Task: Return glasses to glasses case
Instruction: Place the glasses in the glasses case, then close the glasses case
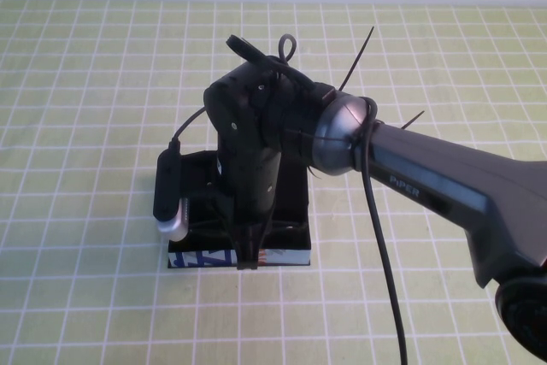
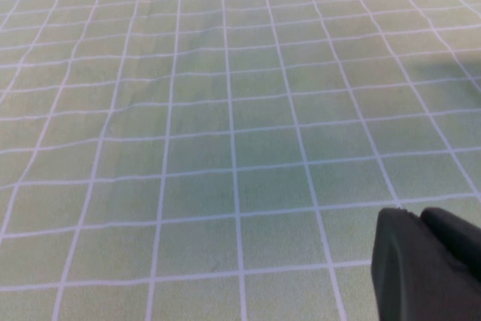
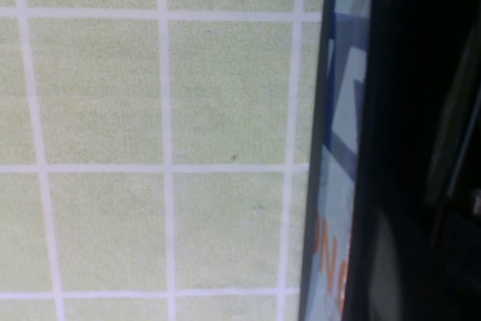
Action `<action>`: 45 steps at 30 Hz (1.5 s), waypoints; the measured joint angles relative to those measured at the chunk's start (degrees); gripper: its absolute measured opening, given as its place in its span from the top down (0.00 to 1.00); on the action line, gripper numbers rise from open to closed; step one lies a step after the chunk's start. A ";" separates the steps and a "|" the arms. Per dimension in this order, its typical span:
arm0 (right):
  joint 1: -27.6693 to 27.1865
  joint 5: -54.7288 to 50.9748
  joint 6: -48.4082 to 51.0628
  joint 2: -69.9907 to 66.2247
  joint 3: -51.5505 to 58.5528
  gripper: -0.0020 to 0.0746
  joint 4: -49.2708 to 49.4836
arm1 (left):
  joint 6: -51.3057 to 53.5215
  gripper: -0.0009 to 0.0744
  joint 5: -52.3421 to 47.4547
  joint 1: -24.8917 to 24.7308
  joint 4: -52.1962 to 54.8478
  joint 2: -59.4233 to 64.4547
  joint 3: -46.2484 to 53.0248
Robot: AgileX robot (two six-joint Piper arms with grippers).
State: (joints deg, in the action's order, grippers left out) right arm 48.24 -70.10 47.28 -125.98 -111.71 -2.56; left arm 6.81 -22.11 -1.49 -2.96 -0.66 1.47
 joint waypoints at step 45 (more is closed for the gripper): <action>-18.49 -0.55 -13.22 5.73 -4.80 0.99 9.28 | 0.00 0.99 0.00 0.00 0.00 0.00 0.00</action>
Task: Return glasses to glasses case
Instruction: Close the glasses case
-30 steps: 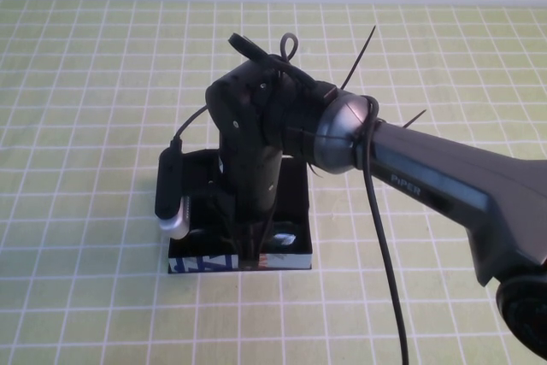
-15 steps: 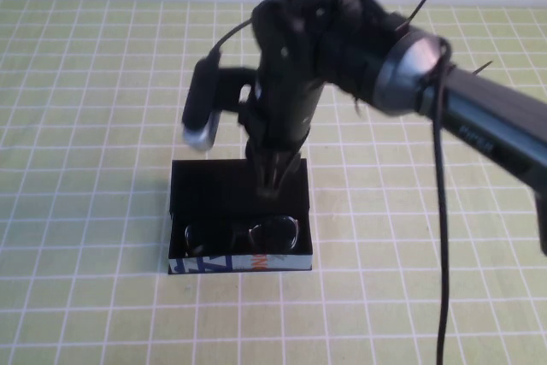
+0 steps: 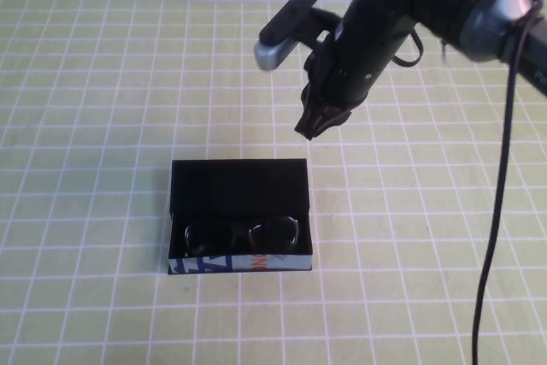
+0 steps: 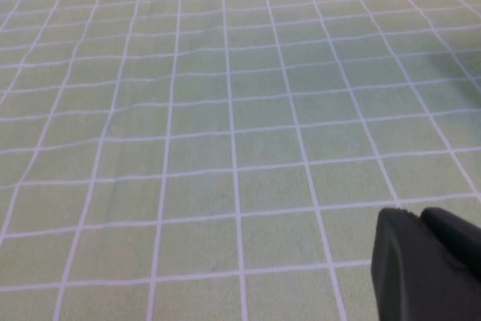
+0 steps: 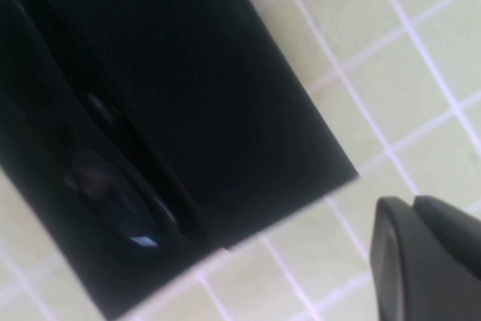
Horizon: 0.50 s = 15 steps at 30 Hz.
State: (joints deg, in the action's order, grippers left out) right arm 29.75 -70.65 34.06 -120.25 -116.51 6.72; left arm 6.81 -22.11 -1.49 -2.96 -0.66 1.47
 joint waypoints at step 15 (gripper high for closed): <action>-5.75 0.00 -1.12 0.00 -0.09 0.99 14.75 | -16.51 0.99 16.53 0.00 -6.17 0.00 0.09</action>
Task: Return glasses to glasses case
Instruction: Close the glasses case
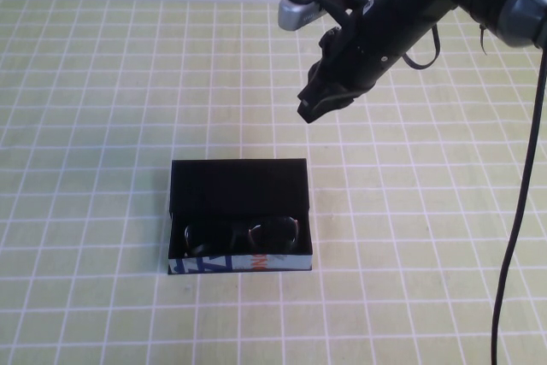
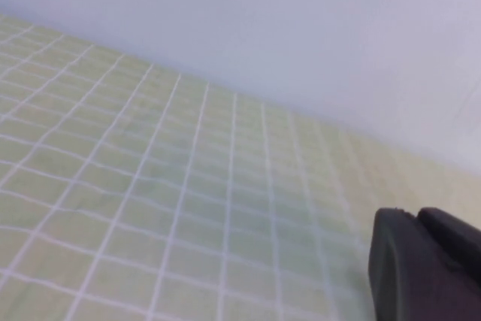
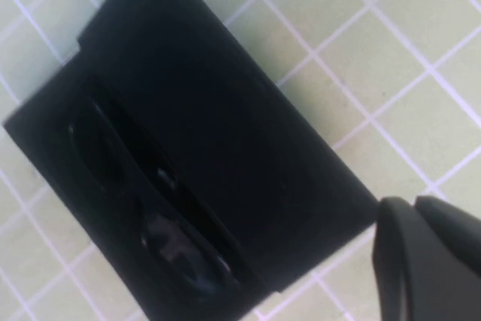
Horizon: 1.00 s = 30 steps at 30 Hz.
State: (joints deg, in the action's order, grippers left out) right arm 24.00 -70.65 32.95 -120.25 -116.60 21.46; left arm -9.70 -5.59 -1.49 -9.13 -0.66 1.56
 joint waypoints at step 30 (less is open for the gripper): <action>0.00 0.00 -11.98 -0.57 0.00 0.99 1.49 | 46.64 0.99 -29.57 -20.56 -42.01 75.64 -35.29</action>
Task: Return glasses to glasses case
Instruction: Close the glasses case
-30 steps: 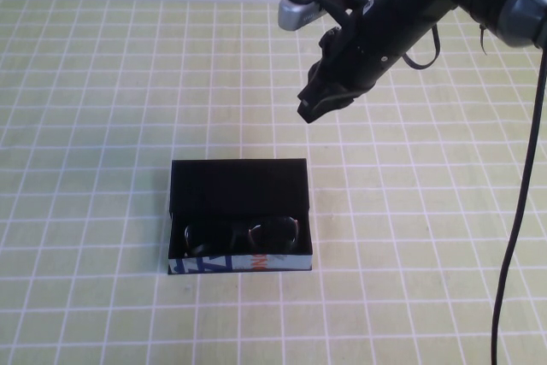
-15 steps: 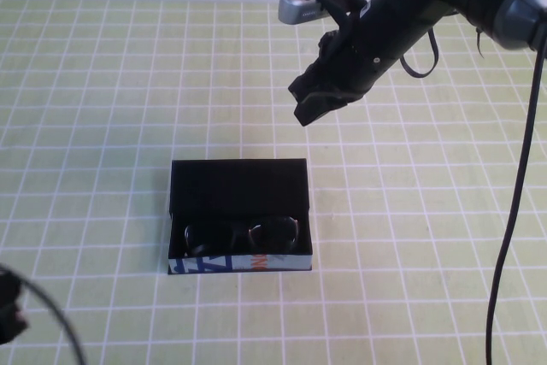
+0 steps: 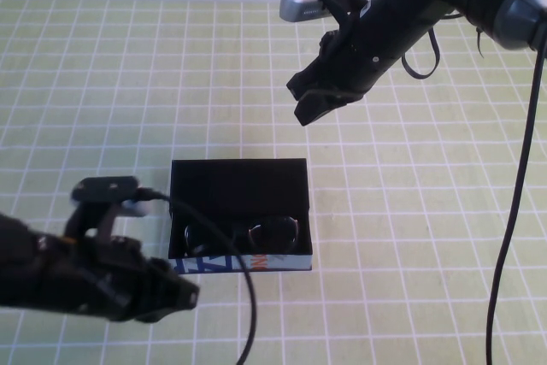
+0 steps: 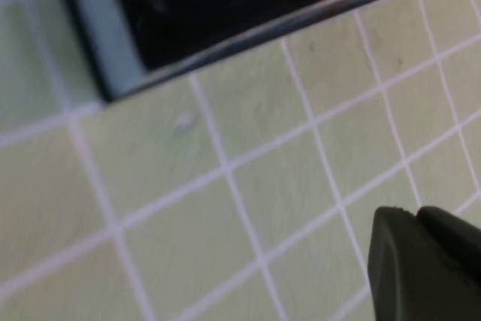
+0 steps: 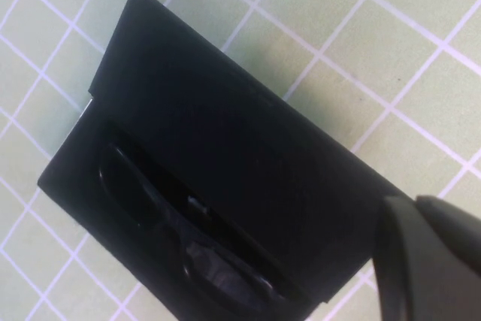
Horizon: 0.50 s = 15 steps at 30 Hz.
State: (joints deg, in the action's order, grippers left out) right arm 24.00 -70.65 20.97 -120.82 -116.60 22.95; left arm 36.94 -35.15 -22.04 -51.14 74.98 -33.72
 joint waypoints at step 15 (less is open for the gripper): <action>0.00 1.23 -0.09 -0.27 0.00 0.99 0.10 | 38.88 0.99 2.59 -0.03 -35.96 22.89 -4.34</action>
State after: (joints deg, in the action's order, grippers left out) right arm 24.00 -69.42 20.88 -121.09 -116.60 23.05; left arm 75.82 -32.56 -22.08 -87.09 97.86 -38.06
